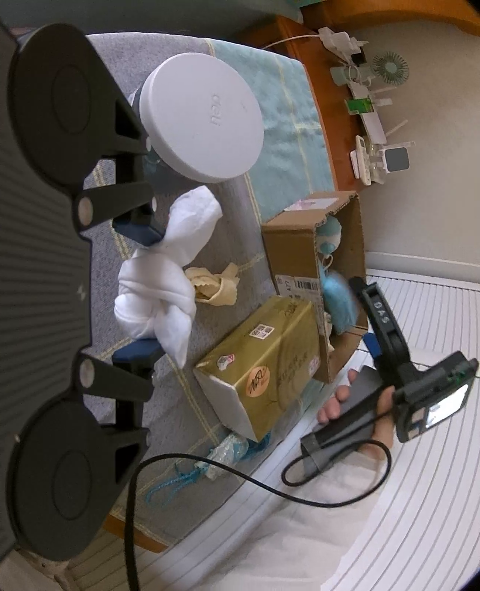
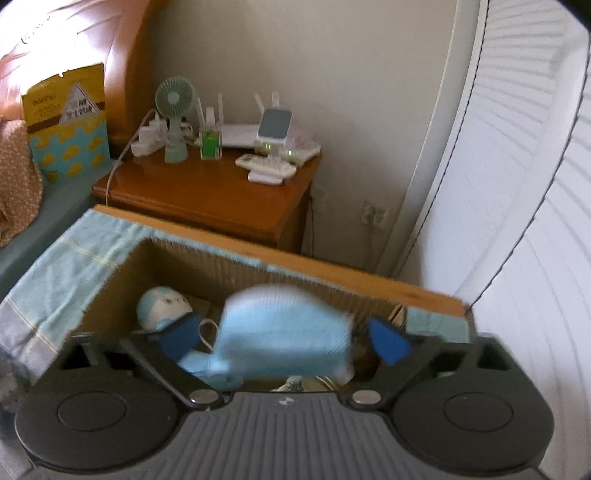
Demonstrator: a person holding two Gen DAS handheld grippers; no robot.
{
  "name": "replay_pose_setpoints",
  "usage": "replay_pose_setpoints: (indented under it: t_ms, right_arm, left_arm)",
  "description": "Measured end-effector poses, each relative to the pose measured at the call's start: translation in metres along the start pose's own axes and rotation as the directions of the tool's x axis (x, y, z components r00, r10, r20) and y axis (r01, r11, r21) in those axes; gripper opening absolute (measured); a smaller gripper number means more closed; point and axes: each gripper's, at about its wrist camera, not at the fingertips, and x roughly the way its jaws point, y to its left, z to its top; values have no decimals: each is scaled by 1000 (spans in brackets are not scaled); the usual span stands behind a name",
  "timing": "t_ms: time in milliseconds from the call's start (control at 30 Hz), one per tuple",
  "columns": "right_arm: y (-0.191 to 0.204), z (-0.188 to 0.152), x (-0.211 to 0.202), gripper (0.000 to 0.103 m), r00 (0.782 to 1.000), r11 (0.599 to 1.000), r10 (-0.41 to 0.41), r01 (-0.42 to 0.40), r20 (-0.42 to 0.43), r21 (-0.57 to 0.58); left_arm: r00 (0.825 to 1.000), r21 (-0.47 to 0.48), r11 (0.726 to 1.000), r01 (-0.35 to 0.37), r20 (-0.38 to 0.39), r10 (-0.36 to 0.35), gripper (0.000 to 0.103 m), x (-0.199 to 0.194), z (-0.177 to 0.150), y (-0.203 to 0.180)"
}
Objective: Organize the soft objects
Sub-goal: 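Carry the blue mask into the cardboard box and open the right tool, then carry the white sock bundle into the cardboard box and open the left tool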
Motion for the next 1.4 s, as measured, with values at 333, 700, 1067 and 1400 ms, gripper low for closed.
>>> replay_pose_setpoints:
  t_ms: [333, 700, 1067, 1400]
  right_arm:
    - [-6, -31, -49, 103, 1000, 998, 30, -30, -2, 51]
    - [11, -87, -134, 103, 997, 997, 0, -6, 77, 77]
    - [22, -143, -168, 103, 996, 997, -32, 25, 89, 79]
    - [18, -155, -175, 103, 994, 996, 16, -26, 110, 83]
  left_arm:
    - [1000, 15, 1000, 12, 3, -12, 53, -6, 4, -5]
    - [1000, 27, 1000, 5, 14, -5, 53, -12, 27, -12]
    - [999, 63, 997, -37, 11, 37, 53, 4, 78, -19]
    - [999, 72, 996, -52, 10, 51, 53, 45, 148, -23]
